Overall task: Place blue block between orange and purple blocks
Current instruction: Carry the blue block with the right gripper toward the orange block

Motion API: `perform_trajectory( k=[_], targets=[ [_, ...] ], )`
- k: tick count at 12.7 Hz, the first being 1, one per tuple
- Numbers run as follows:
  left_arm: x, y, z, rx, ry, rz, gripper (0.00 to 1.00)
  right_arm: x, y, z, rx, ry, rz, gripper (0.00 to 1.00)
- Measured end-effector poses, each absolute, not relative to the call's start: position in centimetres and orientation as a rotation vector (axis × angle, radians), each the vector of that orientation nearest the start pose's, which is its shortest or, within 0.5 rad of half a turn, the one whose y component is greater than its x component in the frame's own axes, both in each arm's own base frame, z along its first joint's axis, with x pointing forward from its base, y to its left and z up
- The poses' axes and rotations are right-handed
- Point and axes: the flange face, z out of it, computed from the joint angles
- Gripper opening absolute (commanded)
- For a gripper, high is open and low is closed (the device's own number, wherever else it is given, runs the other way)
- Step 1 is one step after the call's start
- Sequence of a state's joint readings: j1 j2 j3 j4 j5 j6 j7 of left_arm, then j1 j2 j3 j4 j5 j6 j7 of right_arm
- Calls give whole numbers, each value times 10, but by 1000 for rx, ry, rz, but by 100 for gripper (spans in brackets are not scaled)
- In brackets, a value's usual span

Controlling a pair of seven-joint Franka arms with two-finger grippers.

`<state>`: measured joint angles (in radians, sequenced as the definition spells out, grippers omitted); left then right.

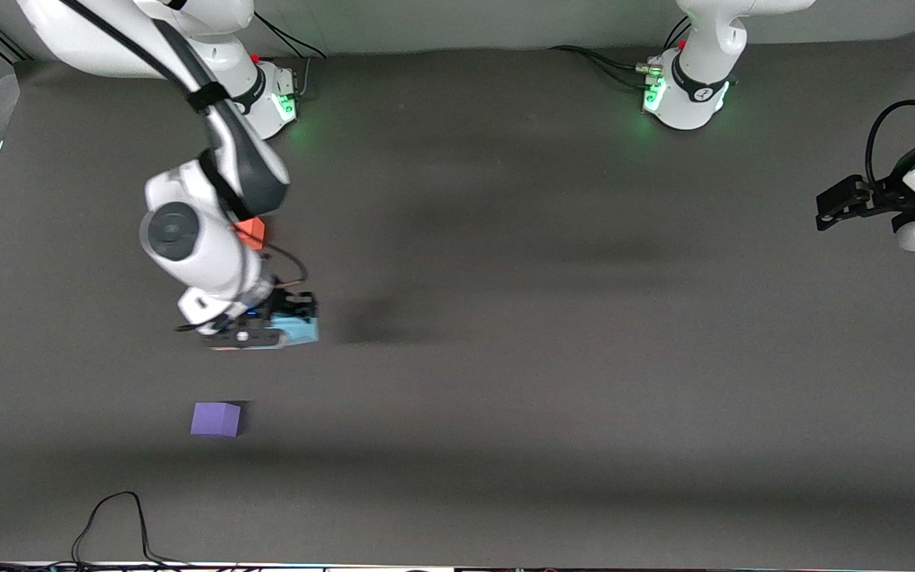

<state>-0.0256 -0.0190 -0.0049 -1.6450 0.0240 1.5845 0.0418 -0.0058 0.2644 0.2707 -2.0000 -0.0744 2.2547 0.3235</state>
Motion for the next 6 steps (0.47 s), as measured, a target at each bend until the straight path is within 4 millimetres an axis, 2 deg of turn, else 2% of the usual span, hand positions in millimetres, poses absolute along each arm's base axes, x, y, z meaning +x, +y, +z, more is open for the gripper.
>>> perform_trajectory(
  k=[3,4,6],
  targets=[
    [549,-15,598,-3115,115,77,100,566,53,294,-3104,82,56,29],
    [549,-15,596,-3115,117,86,100,557,29,278,-3097,109,76,29],
    [548,-14,595,-3114,115,102,100,540,5,256,-3096,160,109,29]
  ],
)
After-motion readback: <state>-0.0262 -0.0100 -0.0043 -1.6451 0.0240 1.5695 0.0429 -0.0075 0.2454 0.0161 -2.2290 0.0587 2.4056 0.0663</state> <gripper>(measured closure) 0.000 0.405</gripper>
